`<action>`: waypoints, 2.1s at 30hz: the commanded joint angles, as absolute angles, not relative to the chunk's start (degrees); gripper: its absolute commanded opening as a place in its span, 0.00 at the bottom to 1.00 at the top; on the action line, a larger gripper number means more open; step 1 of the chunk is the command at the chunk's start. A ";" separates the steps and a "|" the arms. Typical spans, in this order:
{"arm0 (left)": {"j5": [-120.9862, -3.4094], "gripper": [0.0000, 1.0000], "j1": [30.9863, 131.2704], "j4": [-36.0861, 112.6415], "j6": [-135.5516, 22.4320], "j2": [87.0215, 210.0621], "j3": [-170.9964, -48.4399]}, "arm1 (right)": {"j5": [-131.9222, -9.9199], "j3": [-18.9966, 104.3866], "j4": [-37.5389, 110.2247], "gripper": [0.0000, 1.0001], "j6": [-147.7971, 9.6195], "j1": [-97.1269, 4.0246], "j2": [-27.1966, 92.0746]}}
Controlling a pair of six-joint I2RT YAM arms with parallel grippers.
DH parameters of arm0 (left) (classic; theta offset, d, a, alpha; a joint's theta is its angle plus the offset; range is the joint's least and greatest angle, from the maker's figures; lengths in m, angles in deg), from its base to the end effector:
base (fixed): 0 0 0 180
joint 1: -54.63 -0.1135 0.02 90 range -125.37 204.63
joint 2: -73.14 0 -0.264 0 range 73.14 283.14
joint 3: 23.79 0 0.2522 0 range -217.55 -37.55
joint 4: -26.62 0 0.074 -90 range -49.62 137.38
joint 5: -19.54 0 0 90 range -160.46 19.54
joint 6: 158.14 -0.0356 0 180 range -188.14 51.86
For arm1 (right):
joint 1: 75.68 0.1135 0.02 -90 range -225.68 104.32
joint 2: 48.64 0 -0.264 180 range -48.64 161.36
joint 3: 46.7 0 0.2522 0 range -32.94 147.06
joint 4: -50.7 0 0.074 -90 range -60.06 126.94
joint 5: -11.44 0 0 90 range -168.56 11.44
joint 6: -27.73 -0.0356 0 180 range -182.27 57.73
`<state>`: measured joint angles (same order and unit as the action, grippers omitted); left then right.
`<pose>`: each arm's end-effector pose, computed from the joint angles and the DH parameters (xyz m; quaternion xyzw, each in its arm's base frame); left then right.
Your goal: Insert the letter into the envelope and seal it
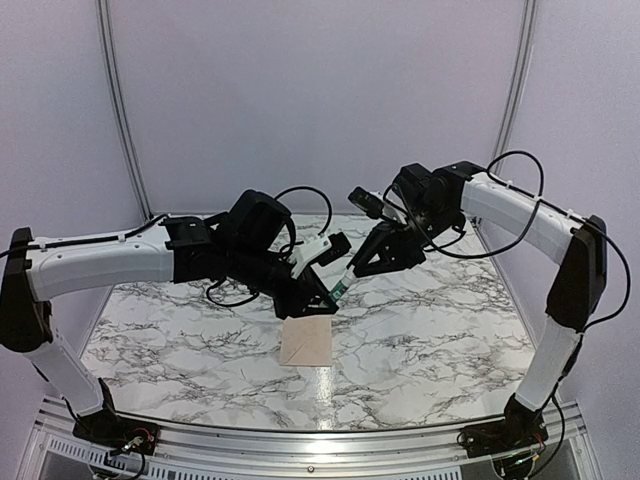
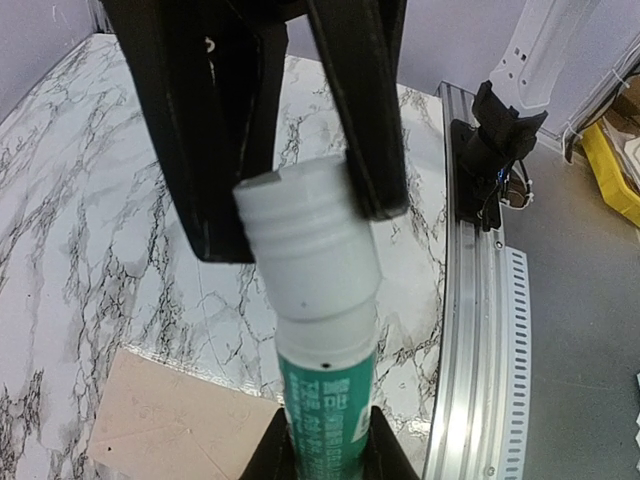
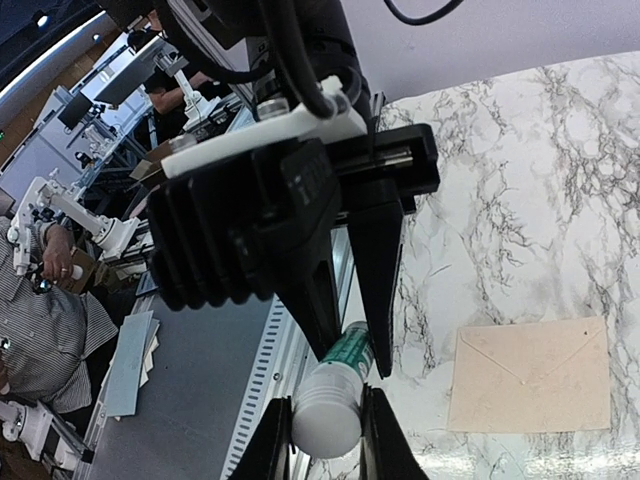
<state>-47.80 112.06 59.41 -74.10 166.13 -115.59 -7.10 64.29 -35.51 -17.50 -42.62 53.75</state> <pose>0.1901 -0.3230 0.3122 0.5333 0.6881 -0.3562 0.3395 0.2702 0.2161 0.3257 -0.5560 0.5884 0.5686 0.1464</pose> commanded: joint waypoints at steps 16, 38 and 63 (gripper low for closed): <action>-50.98 0.02 110.52 49.12 -70.40 165.12 -114.57 | -15.21 59.30 -23.09 0.12 -30.26 -40.08 48.24; -55.14 0.03 110.82 42.45 -68.68 169.33 -118.17 | -25.61 63.55 -20.26 0.18 -38.45 -42.42 52.75; -42.27 0.04 109.79 22.08 -58.26 165.03 -106.12 | 1.09 54.12 -0.08 0.57 -41.66 -48.58 43.88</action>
